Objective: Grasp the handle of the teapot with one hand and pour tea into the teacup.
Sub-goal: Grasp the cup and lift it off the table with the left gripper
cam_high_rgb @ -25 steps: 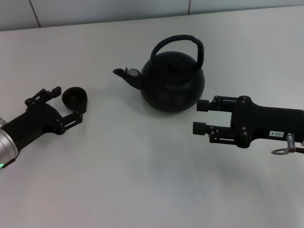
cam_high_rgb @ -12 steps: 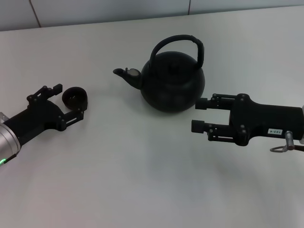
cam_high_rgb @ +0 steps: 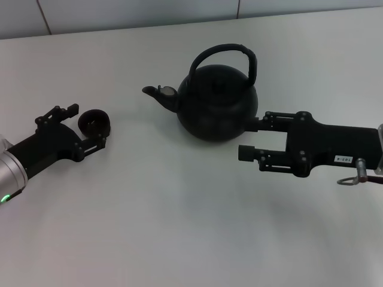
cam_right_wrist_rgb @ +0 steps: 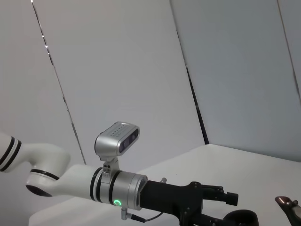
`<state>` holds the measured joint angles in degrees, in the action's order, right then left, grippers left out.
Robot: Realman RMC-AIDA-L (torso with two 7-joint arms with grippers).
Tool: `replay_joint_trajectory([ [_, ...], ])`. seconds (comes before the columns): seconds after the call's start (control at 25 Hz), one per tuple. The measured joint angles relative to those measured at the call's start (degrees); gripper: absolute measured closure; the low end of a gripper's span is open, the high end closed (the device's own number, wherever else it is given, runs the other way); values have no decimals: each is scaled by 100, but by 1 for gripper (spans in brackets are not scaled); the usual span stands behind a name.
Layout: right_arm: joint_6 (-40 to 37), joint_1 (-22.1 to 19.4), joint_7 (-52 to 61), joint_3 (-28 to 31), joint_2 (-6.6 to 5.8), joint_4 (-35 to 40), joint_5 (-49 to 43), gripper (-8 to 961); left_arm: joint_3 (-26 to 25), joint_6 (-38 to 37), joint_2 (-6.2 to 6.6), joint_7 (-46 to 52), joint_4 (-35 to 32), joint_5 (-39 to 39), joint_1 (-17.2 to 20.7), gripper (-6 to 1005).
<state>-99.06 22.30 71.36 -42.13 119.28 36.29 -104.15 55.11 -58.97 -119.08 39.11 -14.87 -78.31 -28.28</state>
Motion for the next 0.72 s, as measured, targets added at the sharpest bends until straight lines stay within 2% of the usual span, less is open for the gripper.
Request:
replay_joint_trajectory([
  [0.72,101,50,-7,-10,-10,10,0,302,153,419,0,14,53,-12,-116,163],
])
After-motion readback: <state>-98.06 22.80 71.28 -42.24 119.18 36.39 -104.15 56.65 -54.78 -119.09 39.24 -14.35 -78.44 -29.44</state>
